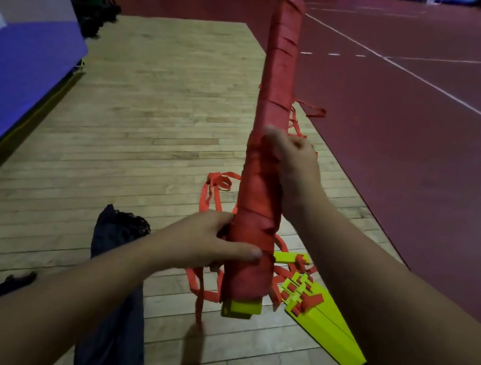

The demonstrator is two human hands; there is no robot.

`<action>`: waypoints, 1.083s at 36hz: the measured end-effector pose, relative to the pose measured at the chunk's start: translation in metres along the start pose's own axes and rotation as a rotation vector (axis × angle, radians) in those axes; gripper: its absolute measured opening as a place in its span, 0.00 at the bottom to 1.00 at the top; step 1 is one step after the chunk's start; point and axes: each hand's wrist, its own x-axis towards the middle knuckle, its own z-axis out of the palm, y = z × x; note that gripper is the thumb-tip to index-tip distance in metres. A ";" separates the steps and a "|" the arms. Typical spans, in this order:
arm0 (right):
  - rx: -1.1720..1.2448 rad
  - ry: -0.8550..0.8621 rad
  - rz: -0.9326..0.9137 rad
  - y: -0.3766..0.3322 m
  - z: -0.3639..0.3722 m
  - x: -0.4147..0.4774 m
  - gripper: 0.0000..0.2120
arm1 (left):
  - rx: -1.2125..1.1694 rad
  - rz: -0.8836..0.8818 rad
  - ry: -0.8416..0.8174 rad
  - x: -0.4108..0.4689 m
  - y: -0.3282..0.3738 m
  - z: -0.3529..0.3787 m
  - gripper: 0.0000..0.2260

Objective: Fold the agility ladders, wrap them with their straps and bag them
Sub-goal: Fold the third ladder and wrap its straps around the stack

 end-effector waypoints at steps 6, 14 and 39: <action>0.524 -0.567 0.336 -0.014 0.001 -0.019 0.24 | -0.356 0.063 -0.310 -0.016 0.002 -0.012 0.35; 0.163 -0.546 0.436 0.002 0.009 -0.024 0.14 | -0.202 -0.097 -0.412 -0.018 -0.002 -0.015 0.28; 0.510 -0.589 0.289 -0.015 0.005 -0.027 0.24 | -0.537 0.115 -0.386 -0.017 0.000 -0.026 0.07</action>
